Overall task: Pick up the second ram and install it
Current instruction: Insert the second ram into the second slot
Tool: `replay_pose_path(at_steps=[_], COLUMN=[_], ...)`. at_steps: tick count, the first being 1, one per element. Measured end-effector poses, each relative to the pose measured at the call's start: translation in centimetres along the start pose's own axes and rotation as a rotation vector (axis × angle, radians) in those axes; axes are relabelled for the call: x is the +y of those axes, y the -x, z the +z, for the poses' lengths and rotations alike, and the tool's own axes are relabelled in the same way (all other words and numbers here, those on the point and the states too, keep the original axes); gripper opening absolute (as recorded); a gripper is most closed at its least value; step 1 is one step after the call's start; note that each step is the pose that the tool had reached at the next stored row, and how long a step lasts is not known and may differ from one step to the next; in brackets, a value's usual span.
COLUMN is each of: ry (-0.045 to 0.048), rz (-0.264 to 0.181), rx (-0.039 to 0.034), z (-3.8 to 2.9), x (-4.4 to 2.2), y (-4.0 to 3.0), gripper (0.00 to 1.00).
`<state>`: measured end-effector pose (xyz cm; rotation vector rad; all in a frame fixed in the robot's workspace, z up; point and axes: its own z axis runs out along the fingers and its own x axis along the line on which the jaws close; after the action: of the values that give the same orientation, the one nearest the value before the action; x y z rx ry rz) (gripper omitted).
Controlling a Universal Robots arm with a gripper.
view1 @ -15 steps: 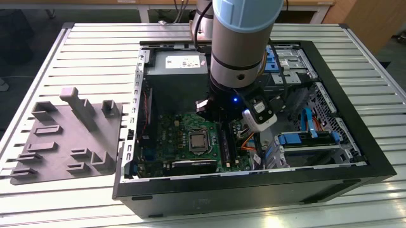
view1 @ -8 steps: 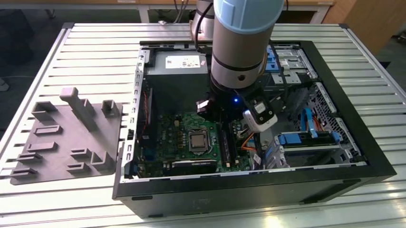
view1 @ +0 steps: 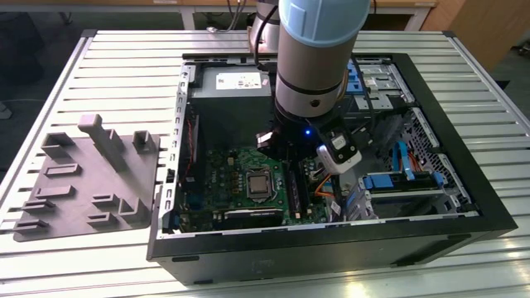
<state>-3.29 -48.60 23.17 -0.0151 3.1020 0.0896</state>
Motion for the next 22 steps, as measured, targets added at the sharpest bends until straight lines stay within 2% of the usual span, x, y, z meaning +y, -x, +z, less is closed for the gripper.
replay_pose_path(at_steps=[22], ry=[-0.0001], rz=[0.004], rx=[-0.0002], z=[0.21], x=[-0.01], y=[0.0], gripper=[0.12])
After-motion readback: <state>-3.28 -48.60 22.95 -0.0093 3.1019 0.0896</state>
